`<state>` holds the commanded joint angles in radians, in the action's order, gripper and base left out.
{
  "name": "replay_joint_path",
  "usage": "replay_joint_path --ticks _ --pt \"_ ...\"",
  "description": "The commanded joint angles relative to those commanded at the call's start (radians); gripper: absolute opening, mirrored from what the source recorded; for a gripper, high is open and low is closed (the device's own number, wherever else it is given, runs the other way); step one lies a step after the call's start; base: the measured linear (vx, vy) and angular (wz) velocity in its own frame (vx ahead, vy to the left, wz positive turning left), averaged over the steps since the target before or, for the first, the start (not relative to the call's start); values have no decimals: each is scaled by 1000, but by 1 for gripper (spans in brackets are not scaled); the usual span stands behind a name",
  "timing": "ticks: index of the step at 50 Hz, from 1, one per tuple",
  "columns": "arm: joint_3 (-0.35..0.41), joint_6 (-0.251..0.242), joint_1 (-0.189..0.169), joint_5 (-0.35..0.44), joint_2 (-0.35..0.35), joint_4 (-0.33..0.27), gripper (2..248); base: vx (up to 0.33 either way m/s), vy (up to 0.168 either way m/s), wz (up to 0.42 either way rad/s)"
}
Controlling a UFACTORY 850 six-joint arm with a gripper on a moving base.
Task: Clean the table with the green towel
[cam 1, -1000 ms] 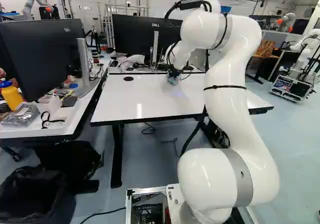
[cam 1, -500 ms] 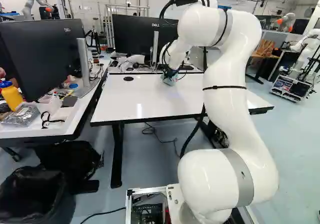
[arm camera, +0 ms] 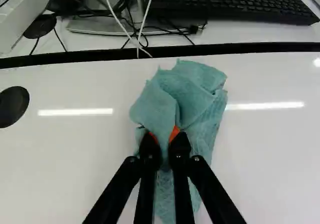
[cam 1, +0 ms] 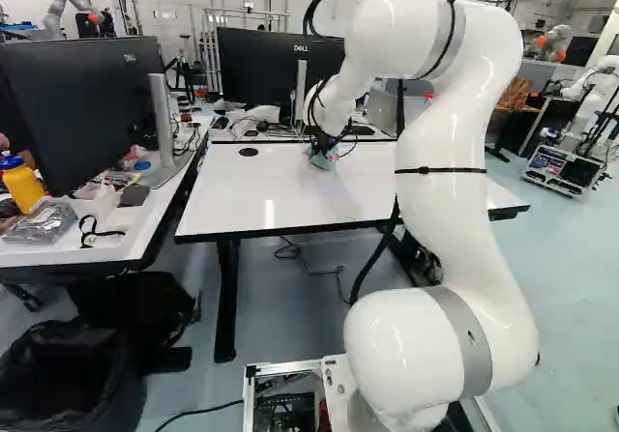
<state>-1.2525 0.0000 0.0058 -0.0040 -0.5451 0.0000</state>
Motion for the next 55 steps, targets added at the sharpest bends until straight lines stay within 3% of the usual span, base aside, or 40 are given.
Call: replay_joint_path --ticks 21,33,55 --pt "117 0 8 0 88 0 39 0 0 0" --pt "170 0 -6 0 129 0 39 0 0 0" --pt "142 0 -64 0 107 0 39 0 0 0"
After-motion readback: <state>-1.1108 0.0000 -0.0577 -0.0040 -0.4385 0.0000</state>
